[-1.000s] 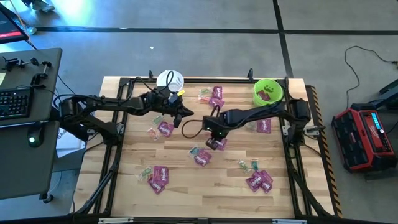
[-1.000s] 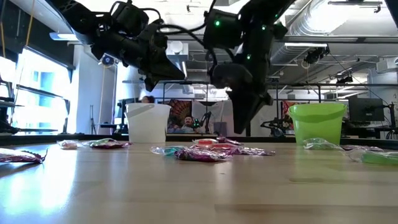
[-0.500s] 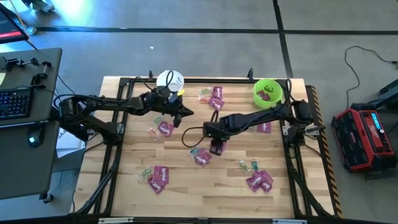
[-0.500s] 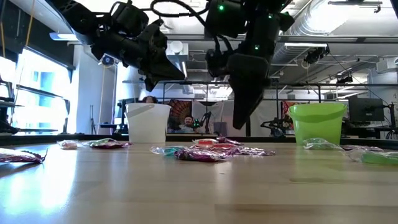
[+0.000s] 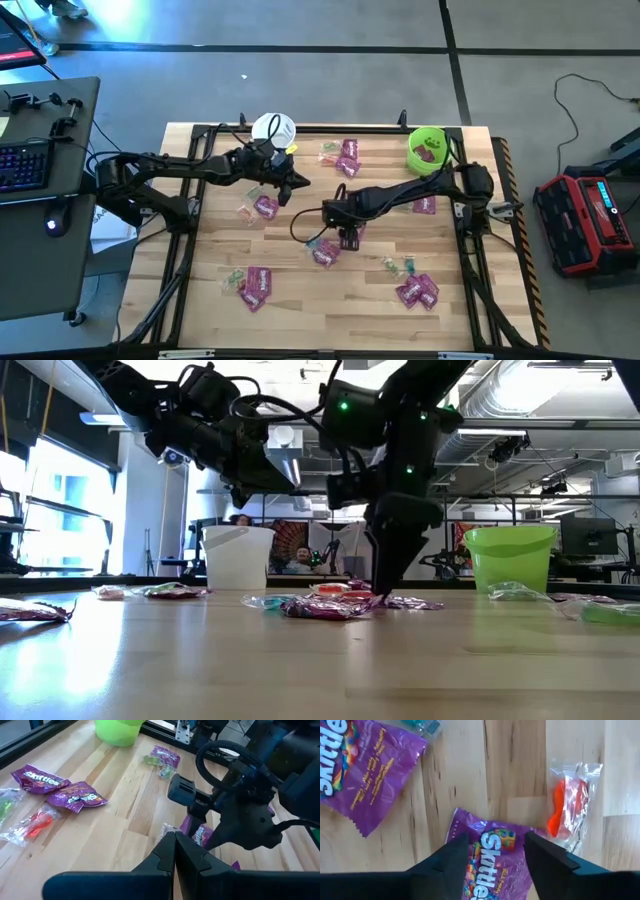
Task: Sort candy by brand, put in halloween buckets
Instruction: Put the violet candy into the green bucket
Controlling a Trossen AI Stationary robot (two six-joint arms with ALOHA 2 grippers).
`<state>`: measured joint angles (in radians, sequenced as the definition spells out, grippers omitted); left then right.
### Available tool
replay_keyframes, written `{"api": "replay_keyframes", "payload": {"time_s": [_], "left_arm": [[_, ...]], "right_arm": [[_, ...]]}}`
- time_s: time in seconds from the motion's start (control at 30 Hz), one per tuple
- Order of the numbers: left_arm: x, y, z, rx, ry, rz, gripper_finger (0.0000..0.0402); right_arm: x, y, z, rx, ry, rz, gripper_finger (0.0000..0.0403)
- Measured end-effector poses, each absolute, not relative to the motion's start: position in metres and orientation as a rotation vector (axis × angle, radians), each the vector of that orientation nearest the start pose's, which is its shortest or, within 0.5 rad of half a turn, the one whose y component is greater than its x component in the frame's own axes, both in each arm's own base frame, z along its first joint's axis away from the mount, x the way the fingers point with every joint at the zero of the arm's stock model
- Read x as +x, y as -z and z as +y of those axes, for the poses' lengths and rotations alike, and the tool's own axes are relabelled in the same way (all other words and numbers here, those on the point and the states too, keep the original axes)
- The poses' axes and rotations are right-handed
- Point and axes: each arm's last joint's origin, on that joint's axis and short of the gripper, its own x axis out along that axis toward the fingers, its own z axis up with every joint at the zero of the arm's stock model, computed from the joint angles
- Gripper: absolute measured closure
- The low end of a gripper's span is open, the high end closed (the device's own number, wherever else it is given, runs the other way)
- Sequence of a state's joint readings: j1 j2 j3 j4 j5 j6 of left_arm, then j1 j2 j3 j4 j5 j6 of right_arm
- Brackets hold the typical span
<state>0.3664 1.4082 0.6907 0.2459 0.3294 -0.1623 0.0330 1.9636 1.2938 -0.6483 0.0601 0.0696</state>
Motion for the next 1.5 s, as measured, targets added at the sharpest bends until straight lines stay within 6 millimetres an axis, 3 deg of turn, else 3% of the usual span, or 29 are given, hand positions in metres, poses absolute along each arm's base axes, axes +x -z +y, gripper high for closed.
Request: {"api": "replay_keyframes", "payload": {"time_s": [0.37, 0.63, 1.03, 1.27, 1.5], "left_arm": [[0.27, -0.205, 0.094, -0.312, -0.08, 0.444, 0.0402], [0.27, -0.204, 0.094, -0.321, -0.082, 0.446, 0.0402], [0.27, -0.204, 0.094, -0.313, -0.082, 0.446, 0.0402], [0.27, -0.204, 0.094, -0.32, -0.085, 0.447, 0.0402], [0.27, -0.204, 0.094, -0.314, -0.084, 0.453, 0.0401]], "right_arm": [[0.374, -0.148, 0.01, -0.019, 0.047, 1.324, 0.0387], [0.374, -0.148, 0.008, -0.015, 0.052, 1.323, 0.0401], [0.374, -0.149, 0.007, 0.073, 0.143, 1.315, 0.0392], [0.37, -0.155, 0.008, 0.283, 0.273, 1.31, 0.0326], [0.359, -0.17, 0.023, 0.381, 0.352, 1.332, 0.0247]]}}
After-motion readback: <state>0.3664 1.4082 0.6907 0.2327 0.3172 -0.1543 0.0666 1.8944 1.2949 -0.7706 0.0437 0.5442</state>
